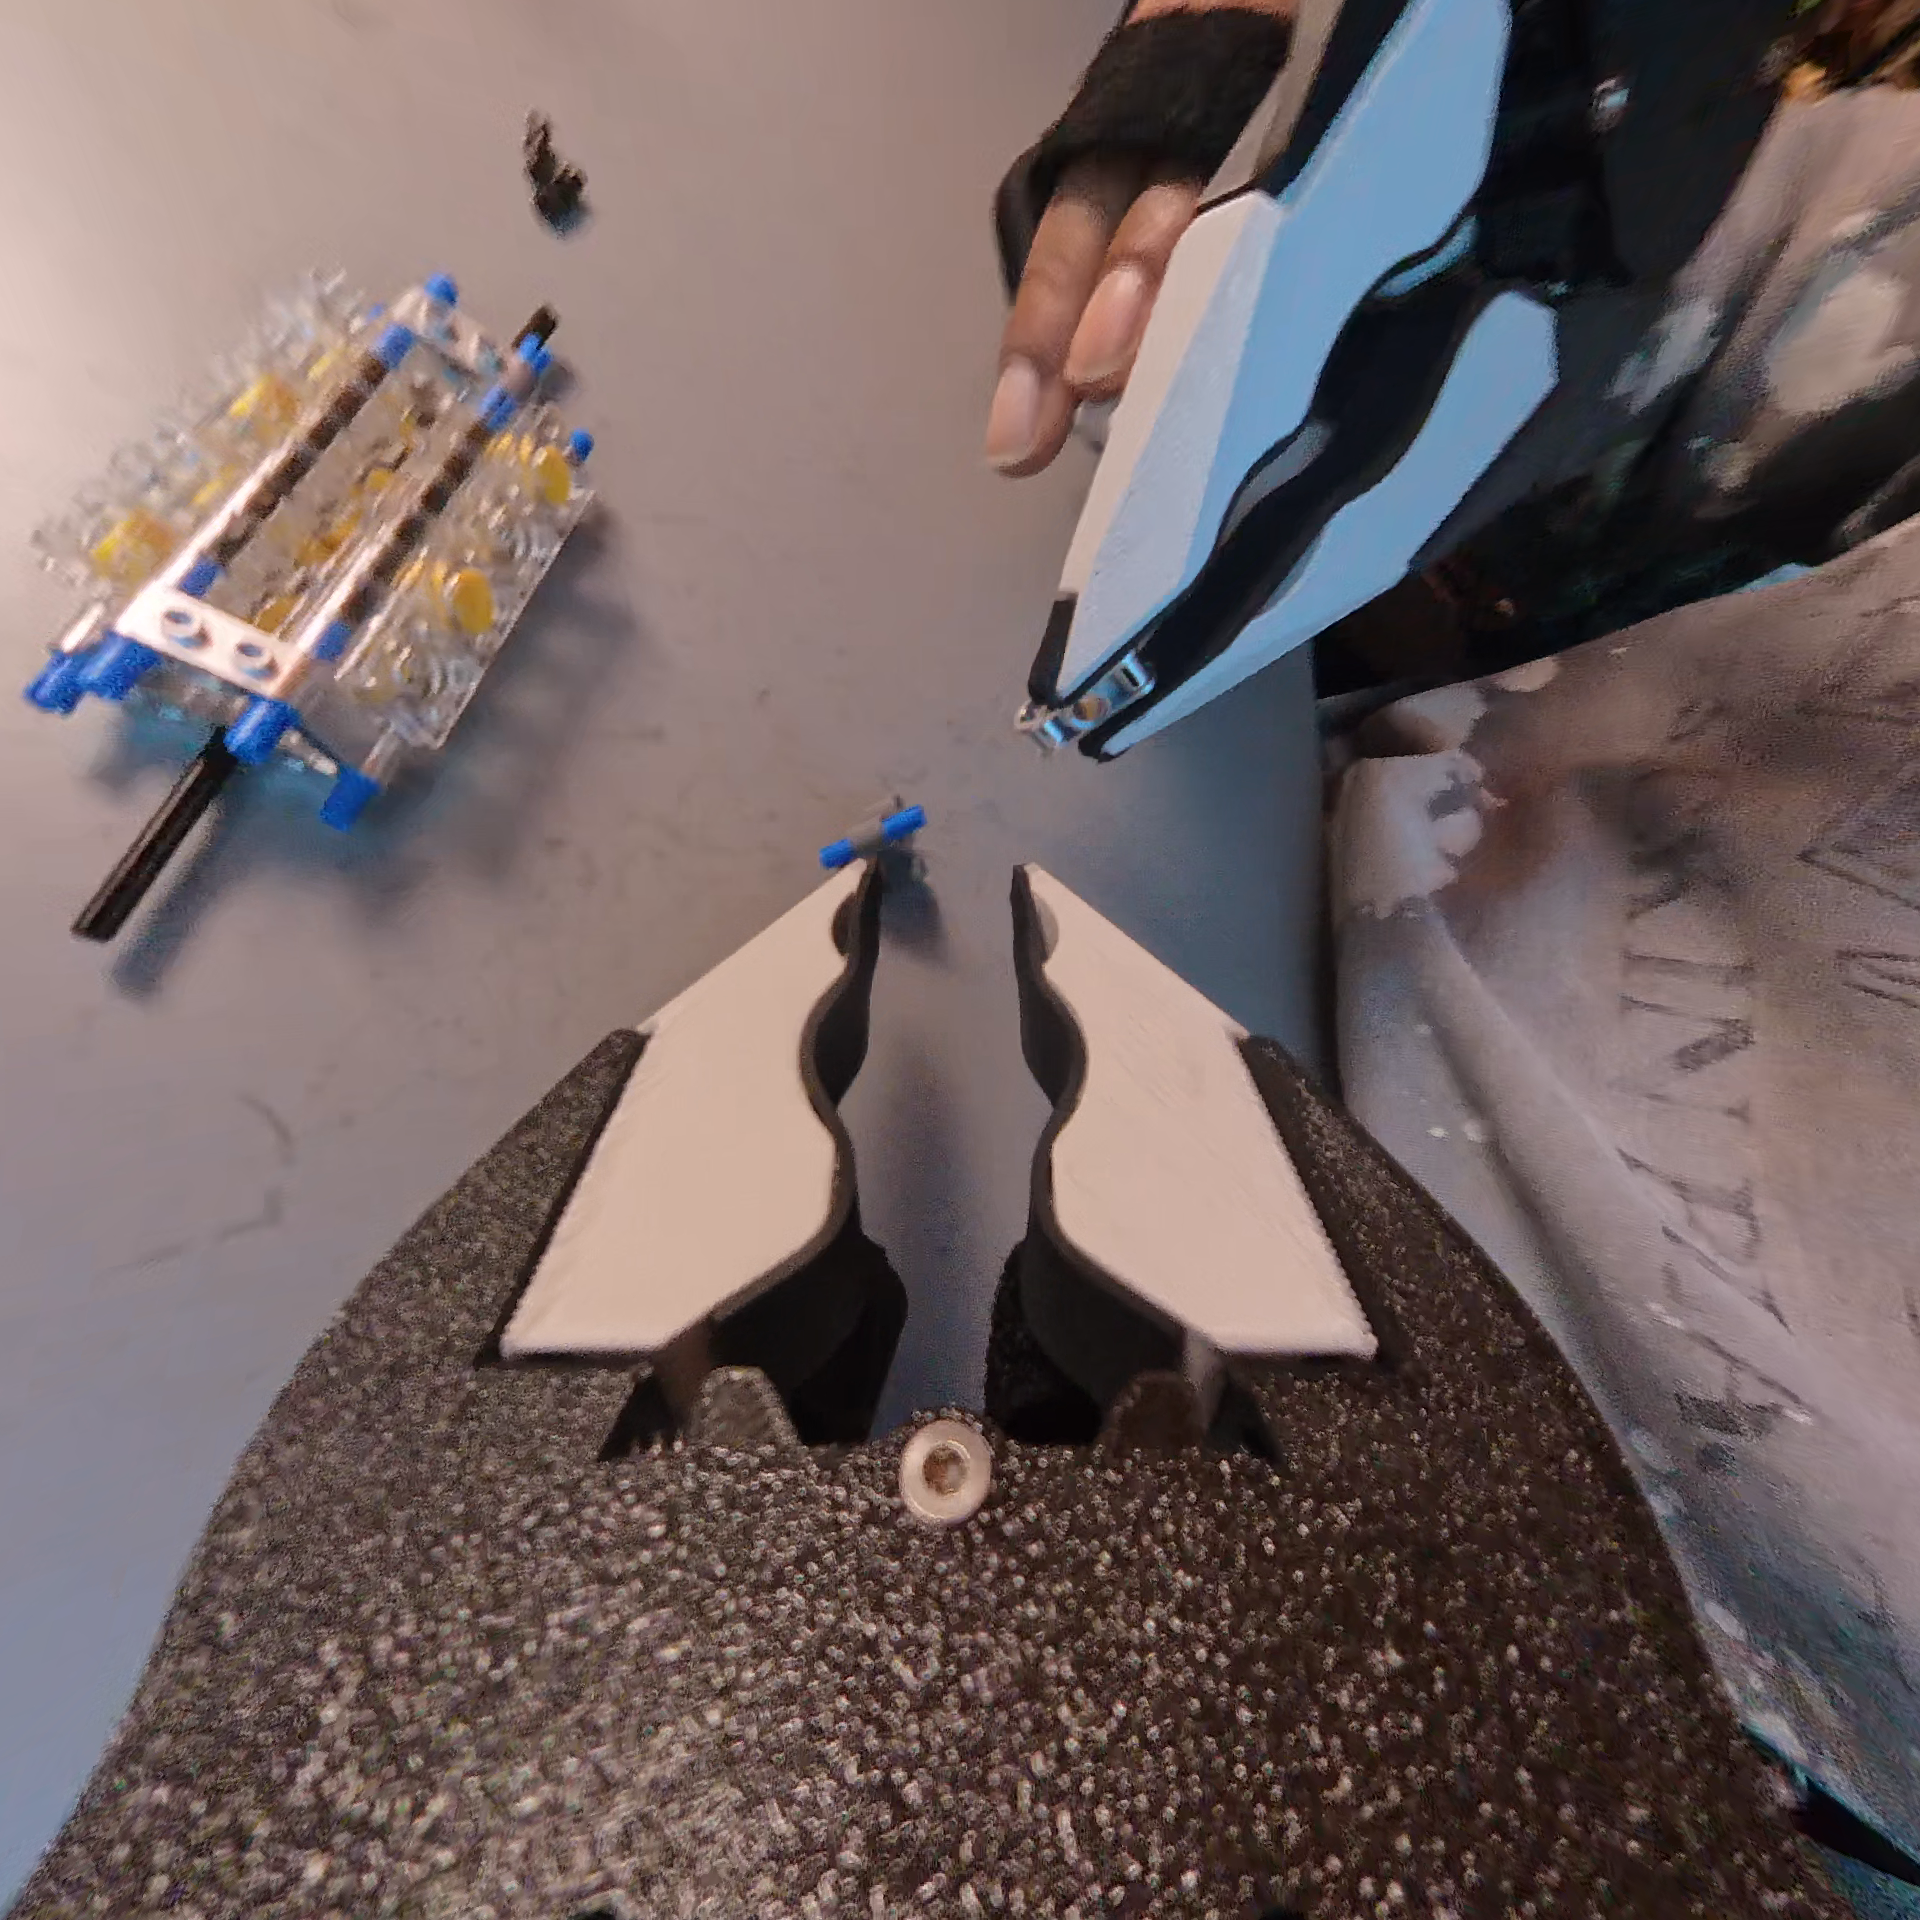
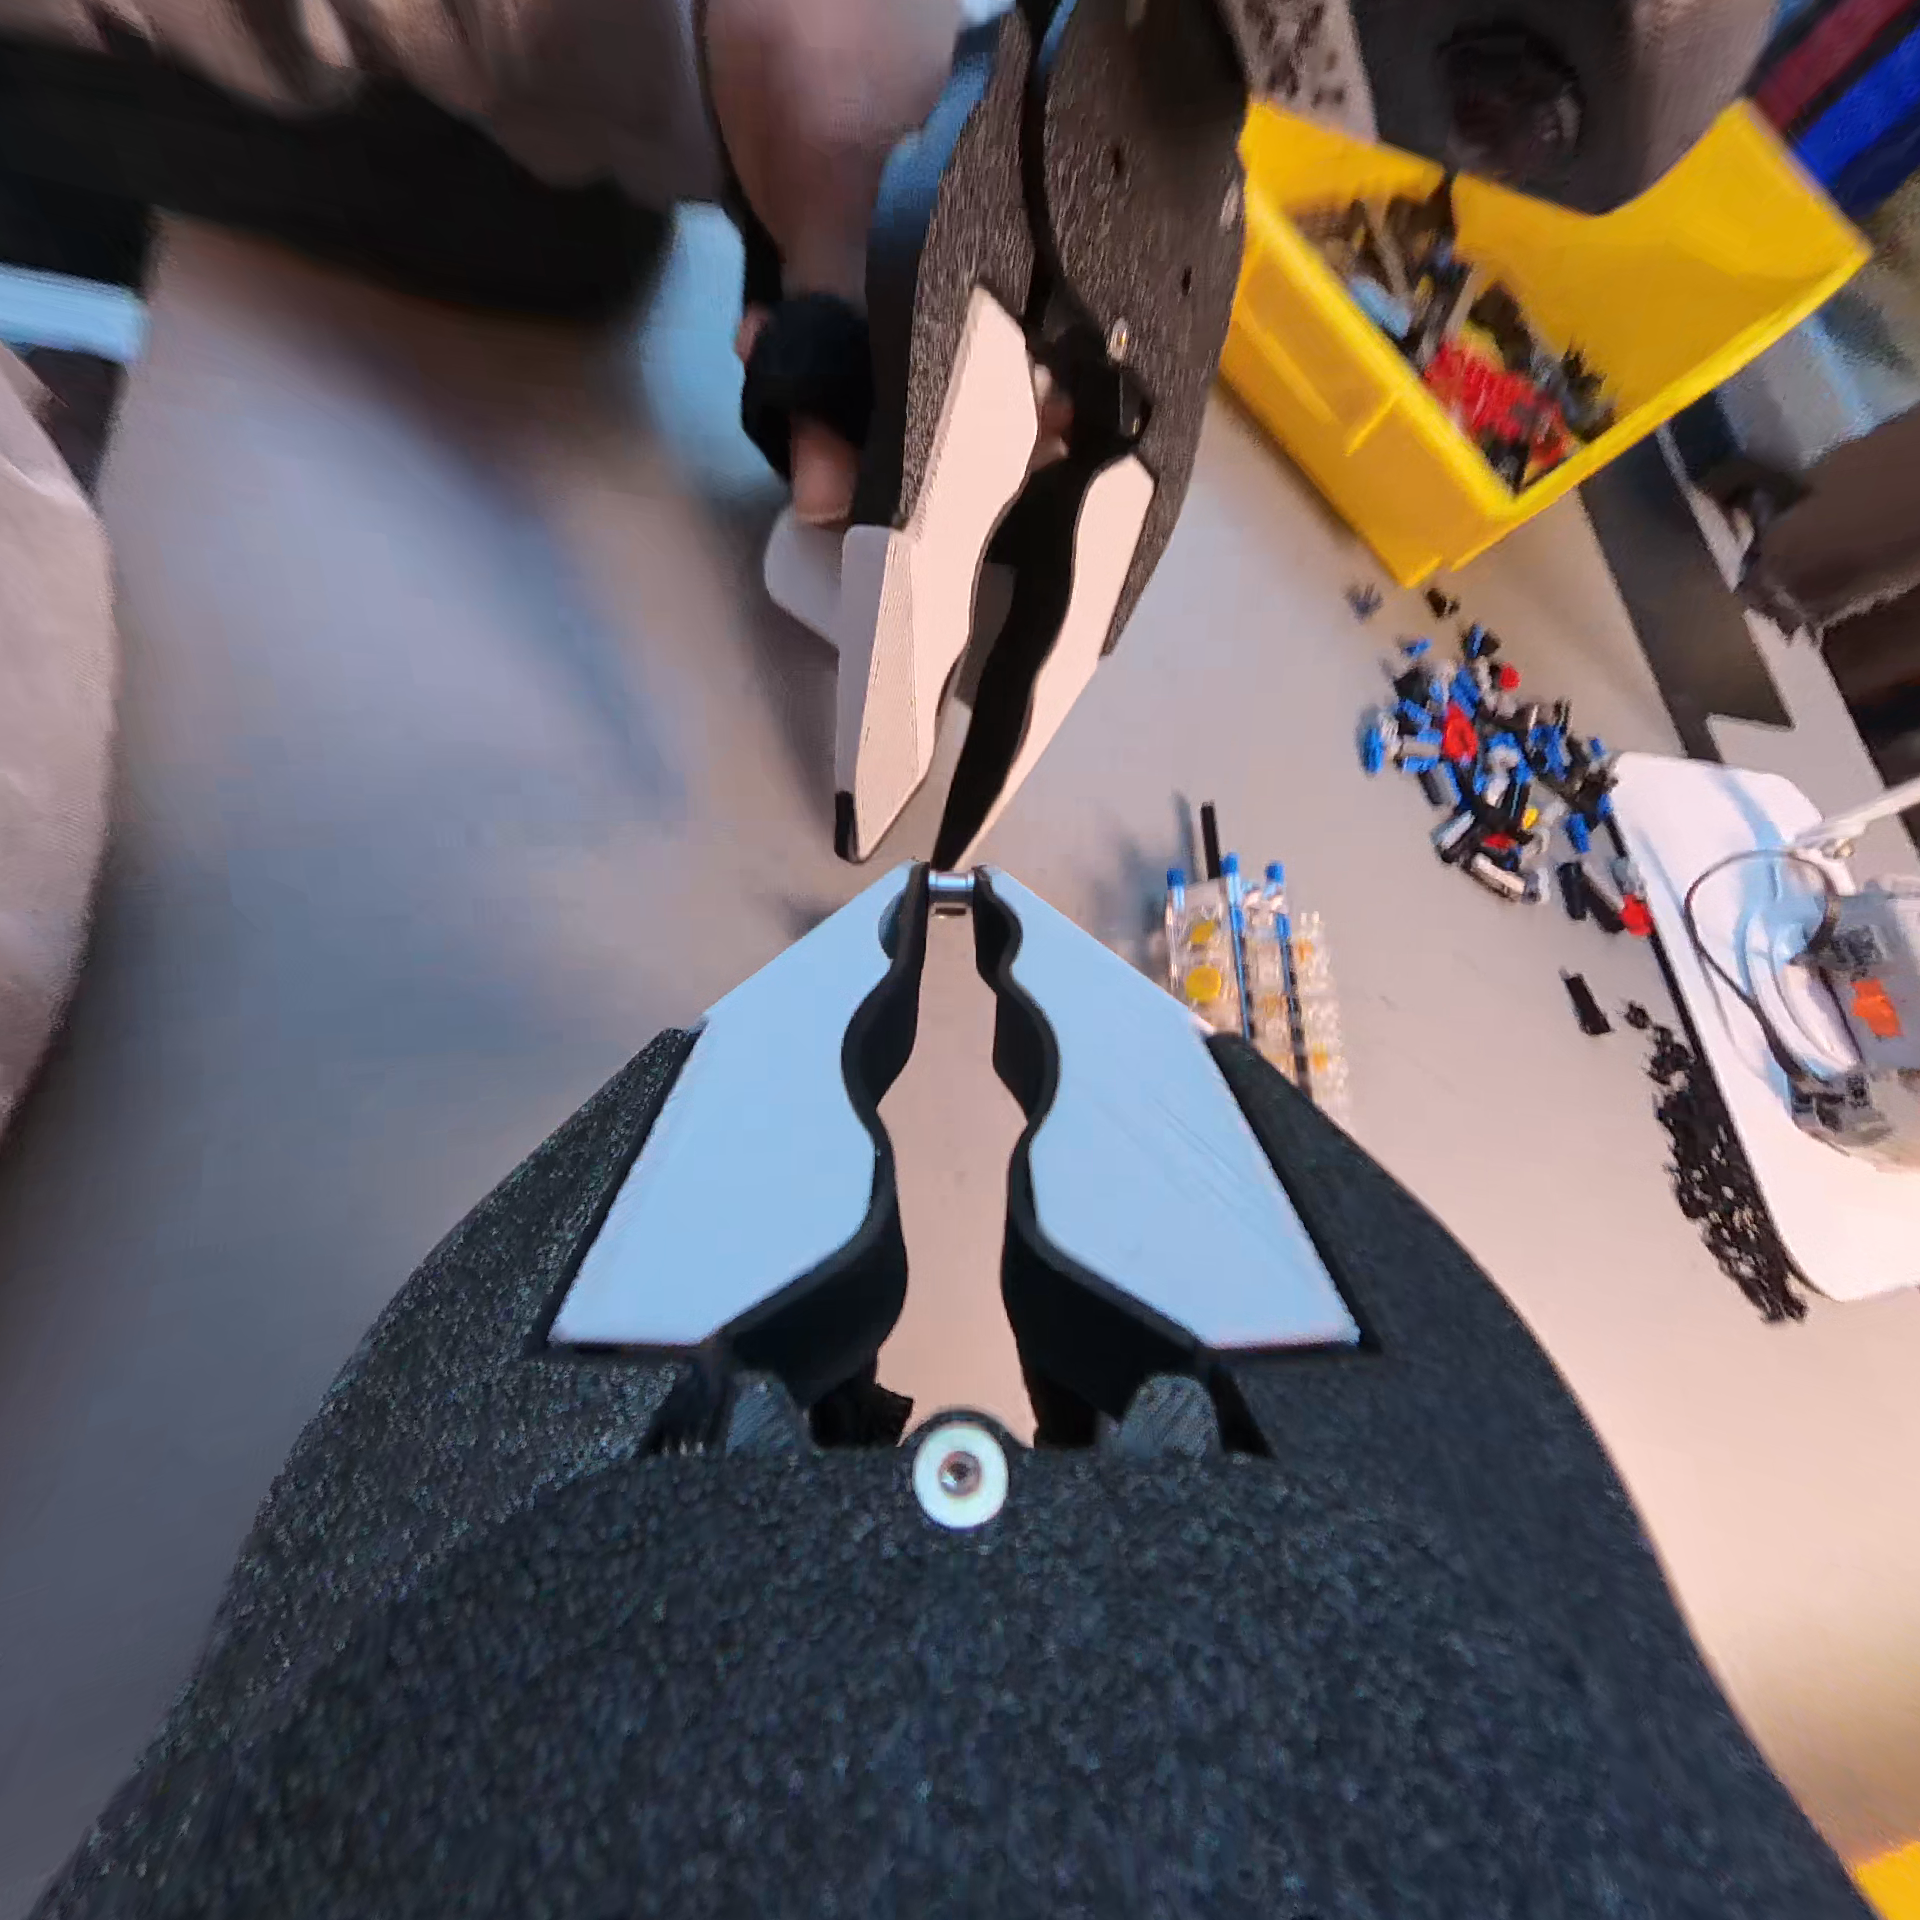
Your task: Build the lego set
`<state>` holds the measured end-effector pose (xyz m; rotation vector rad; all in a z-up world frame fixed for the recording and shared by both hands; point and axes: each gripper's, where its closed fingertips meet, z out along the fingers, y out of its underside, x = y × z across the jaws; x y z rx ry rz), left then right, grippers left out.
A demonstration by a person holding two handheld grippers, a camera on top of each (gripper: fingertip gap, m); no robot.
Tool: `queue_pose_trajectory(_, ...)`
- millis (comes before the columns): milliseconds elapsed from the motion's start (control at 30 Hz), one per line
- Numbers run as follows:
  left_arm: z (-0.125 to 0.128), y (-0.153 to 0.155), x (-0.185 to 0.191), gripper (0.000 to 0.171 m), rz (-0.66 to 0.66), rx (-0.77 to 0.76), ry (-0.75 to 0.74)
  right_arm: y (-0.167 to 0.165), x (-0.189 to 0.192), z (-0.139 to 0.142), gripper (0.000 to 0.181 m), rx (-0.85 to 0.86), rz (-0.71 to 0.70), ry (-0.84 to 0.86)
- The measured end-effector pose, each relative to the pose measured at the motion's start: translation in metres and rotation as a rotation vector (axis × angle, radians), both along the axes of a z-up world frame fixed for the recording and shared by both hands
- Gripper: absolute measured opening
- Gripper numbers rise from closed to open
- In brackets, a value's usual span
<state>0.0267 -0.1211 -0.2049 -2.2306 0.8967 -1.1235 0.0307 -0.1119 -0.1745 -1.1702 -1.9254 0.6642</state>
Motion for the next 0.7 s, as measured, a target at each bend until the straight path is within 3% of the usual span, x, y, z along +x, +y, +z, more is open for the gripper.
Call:
queue_pose_trajectory(167,0.053,-0.011,0.016,0.022,-0.098,0.058,-0.316,-0.02,0.001,0.049,0.006,-0.166,0.093,0.273)
queue_pose_trajectory(367,0.108,-0.025,0.022,0.022,-0.187,-0.055,-0.758,-0.027,0.006,0.084,0.006,-0.334,0.151,0.449)
queue_pose_trajectory(700,0.137,-0.023,0.016,0.005,-0.188,-0.118,-1.023,-0.032,0.002,0.106,0.006,-0.462,0.205,0.575)
